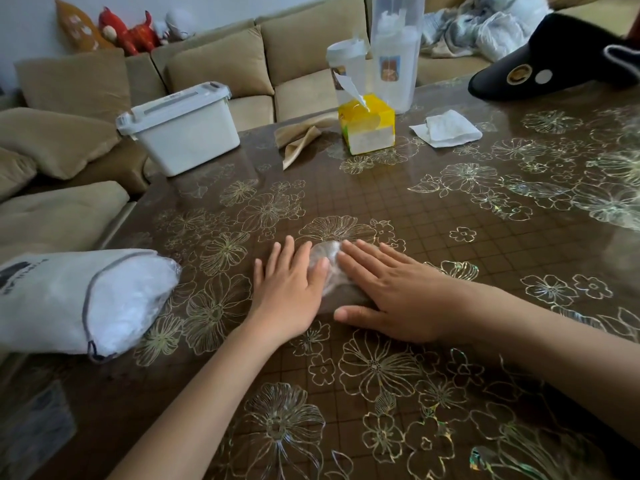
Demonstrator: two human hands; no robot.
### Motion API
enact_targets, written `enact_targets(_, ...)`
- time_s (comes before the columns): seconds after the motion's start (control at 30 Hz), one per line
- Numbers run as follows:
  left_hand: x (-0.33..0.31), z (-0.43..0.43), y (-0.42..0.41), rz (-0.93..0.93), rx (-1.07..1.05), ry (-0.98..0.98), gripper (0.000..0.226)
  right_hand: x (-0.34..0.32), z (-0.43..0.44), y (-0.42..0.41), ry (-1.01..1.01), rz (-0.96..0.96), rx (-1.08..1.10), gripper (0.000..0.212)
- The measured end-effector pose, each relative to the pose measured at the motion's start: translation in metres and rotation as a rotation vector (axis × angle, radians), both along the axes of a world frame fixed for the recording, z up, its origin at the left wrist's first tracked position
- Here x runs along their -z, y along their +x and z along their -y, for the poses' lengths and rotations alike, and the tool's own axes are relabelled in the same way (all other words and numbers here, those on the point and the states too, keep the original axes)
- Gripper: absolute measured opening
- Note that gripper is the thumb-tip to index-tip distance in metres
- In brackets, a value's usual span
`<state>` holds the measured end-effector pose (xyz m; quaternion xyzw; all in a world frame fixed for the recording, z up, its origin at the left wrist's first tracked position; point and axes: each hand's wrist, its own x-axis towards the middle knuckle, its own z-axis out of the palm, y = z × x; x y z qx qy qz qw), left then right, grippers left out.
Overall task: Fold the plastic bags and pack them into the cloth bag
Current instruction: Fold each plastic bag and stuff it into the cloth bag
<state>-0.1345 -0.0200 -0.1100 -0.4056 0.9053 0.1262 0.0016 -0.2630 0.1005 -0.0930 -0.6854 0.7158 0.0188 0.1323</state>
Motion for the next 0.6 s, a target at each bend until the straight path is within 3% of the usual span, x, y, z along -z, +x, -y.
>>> enact_targets(0.13, 0.002, -0.003, 0.001, -0.109, -0.020, -0.025, 0.048, 0.003, -0.001, 0.002, -0.016, -0.030, -0.009, 0.086)
enact_targets(0.3, -0.022, 0.007, -0.007, 0.006, -0.026, 0.036, 0.027, 0.004, -0.002, 0.004, -0.109, 0.009, -0.008, 0.082)
enact_targets(0.4, -0.047, 0.019, -0.018, -0.031, -0.001, 0.129, 0.022, -0.001, 0.004, 0.000, -0.334, 0.218, 0.097, 0.059)
enact_targets(0.5, -0.067, 0.028, -0.030, 0.031, 0.007, 0.351, 0.026, -0.009, 0.010, -0.016, -0.659, 0.451, 0.283, 0.030)
enact_targets(0.6, -0.076, 0.030, -0.033, 0.162, -0.030, 0.607, 0.019, -0.013, 0.012, -0.040, -0.761, 0.555, 0.489, 0.016)
